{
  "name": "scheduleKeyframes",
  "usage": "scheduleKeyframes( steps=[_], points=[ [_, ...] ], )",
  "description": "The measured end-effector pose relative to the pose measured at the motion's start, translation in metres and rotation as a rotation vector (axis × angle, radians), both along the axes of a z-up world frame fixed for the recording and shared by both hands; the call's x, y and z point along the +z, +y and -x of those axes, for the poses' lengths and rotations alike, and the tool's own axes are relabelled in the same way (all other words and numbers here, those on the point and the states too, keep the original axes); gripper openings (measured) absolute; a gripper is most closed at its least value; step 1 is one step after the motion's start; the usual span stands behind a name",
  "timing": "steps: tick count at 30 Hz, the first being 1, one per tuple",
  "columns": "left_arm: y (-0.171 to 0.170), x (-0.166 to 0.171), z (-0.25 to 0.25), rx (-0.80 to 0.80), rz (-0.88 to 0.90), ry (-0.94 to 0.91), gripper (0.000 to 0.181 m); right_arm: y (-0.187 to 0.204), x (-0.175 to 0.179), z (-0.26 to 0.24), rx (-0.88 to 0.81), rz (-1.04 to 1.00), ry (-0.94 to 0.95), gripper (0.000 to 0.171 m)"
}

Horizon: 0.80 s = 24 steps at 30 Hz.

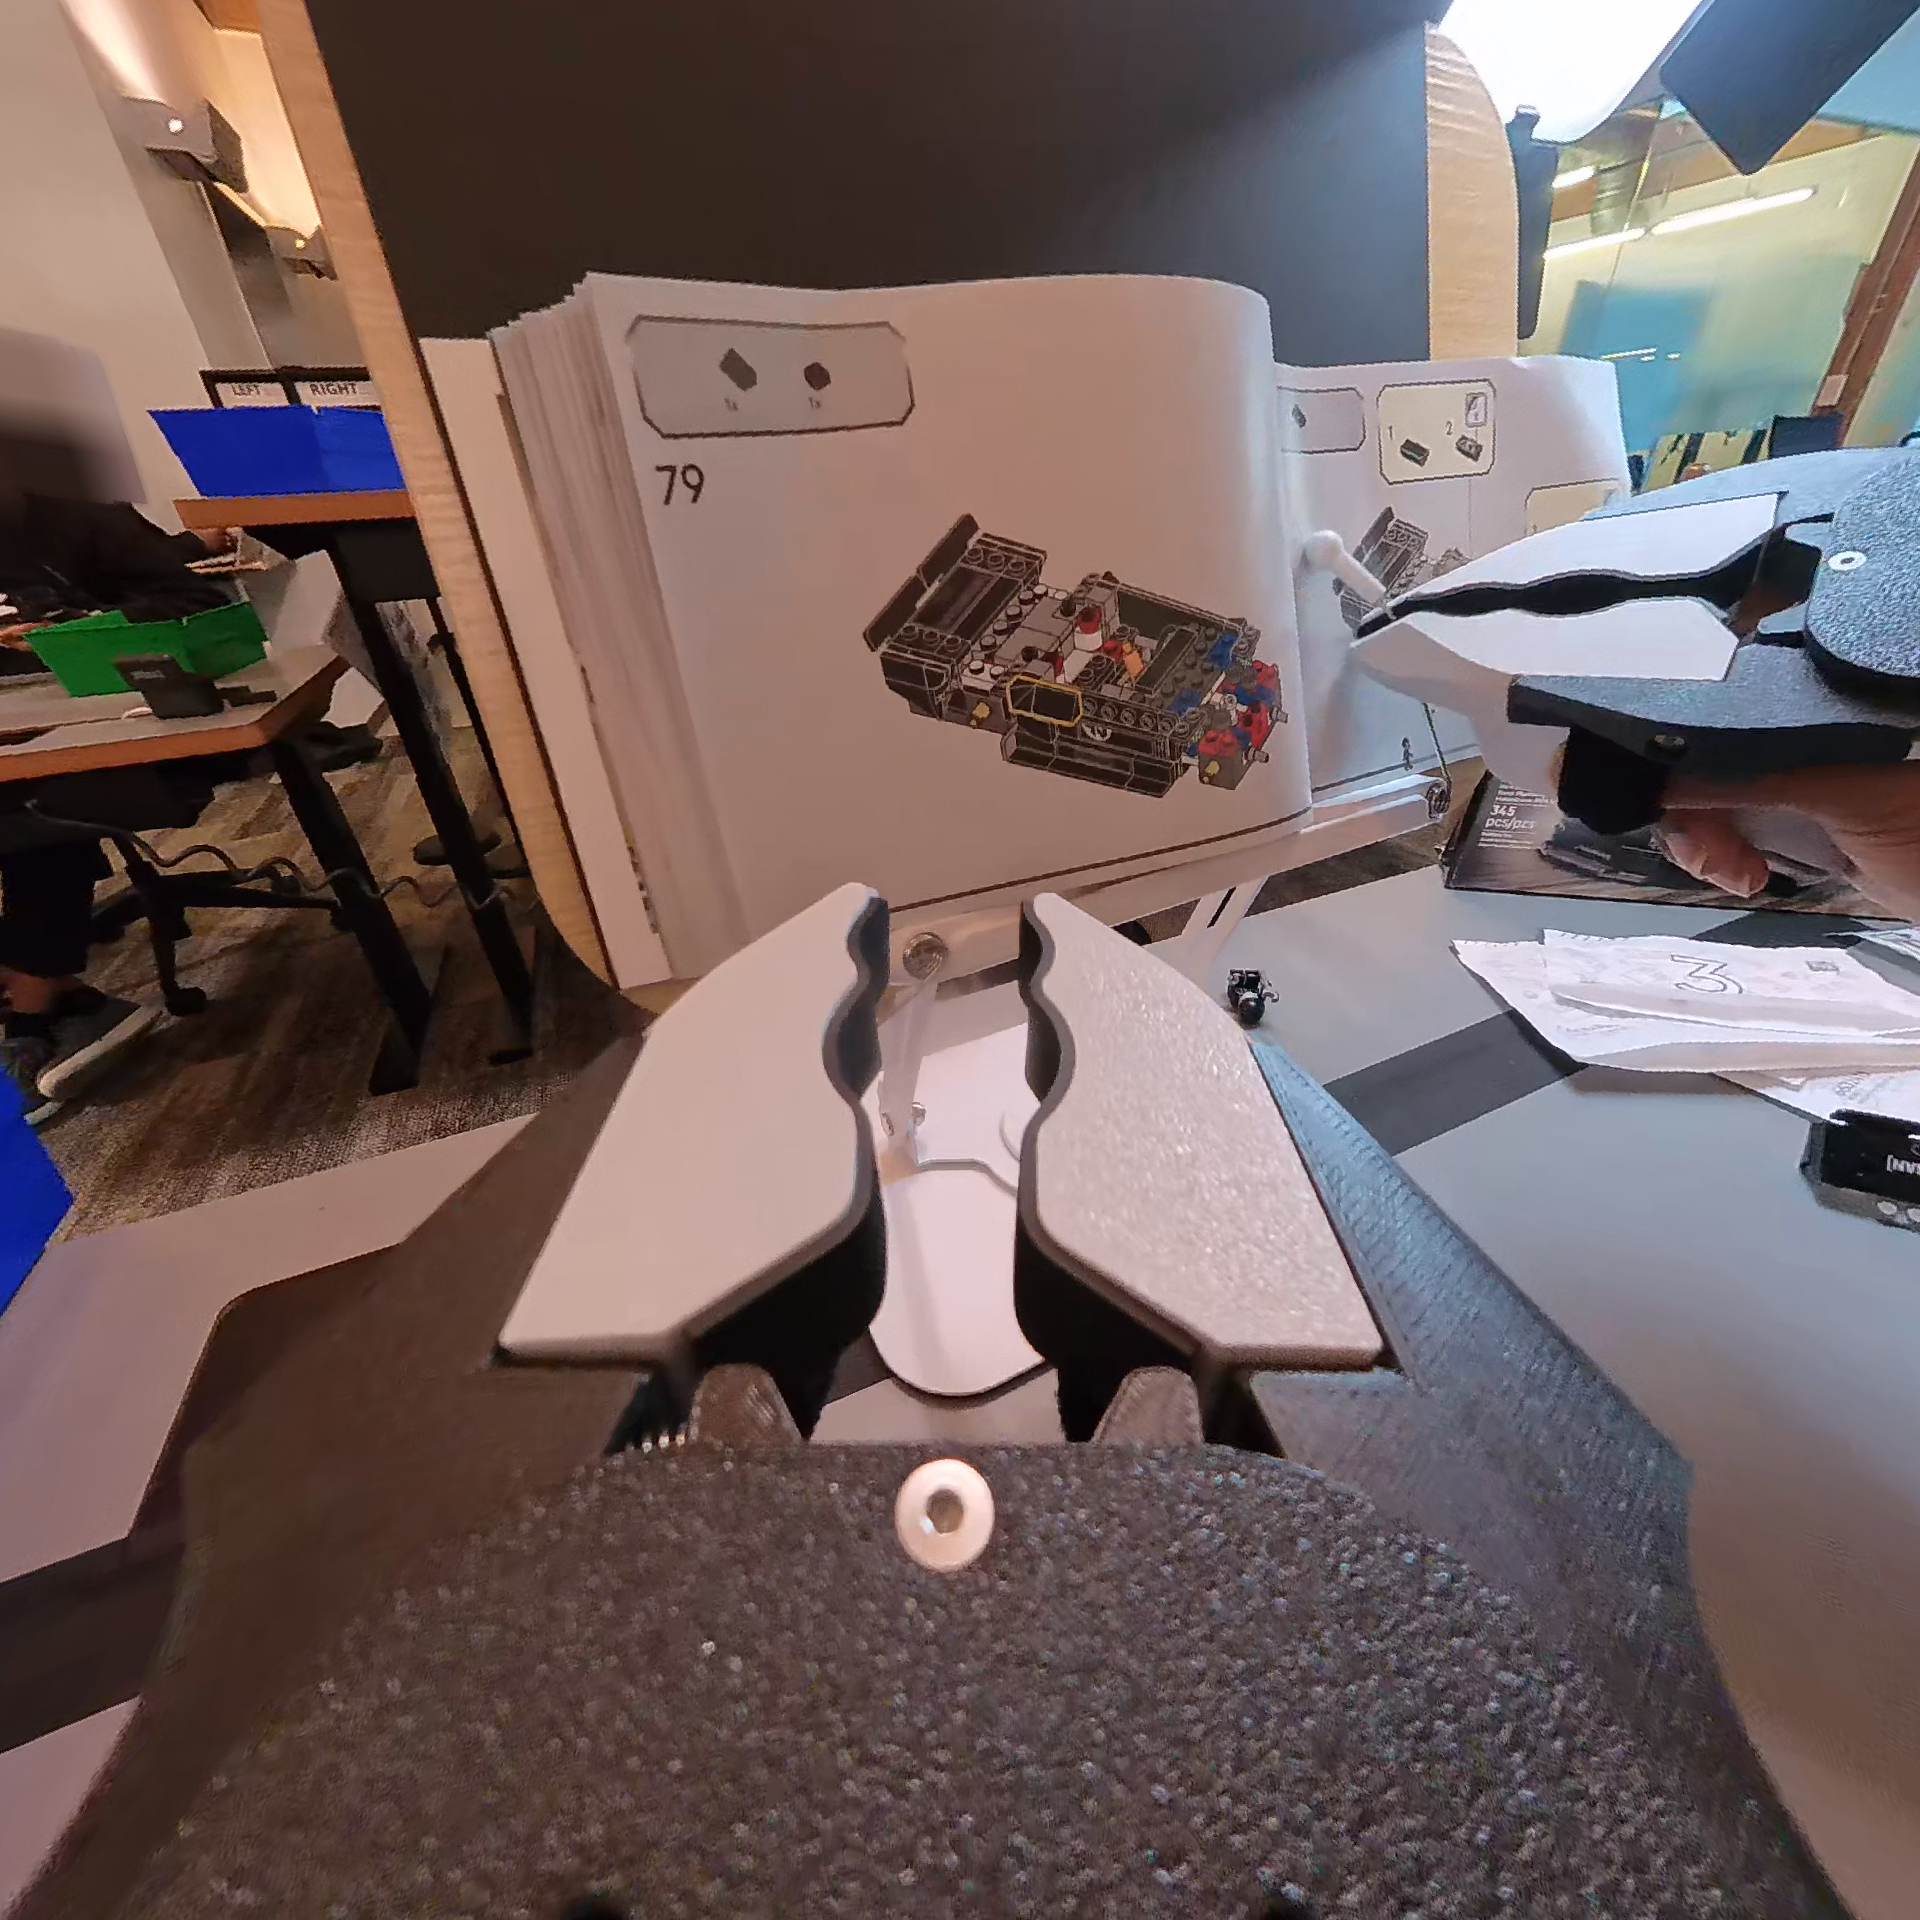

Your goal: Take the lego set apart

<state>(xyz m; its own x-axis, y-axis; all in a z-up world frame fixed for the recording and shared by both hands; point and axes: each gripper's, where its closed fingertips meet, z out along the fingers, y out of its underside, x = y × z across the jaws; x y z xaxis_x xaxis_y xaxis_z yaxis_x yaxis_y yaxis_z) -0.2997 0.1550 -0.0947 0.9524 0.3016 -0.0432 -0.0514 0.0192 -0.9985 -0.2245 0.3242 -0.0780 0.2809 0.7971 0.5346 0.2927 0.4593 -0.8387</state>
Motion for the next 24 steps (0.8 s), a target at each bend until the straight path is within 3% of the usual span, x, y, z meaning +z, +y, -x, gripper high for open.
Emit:
scheduleKeyframes(
  steps=[15, 24],
  points=[
    [0.007, -0.009, -0.007, -0.032, 0.029, -0.002, 0.023, 0.006, -0.004, -0.009, -0.002, 0.035, 0.041, 0.005],
    [0.011, -0.012, -0.013, -0.054, 0.039, 0.002, 0.022, -0.006, -0.008, -0.002, 0.009, -0.066, 0.015, 0.002]
  ],
)
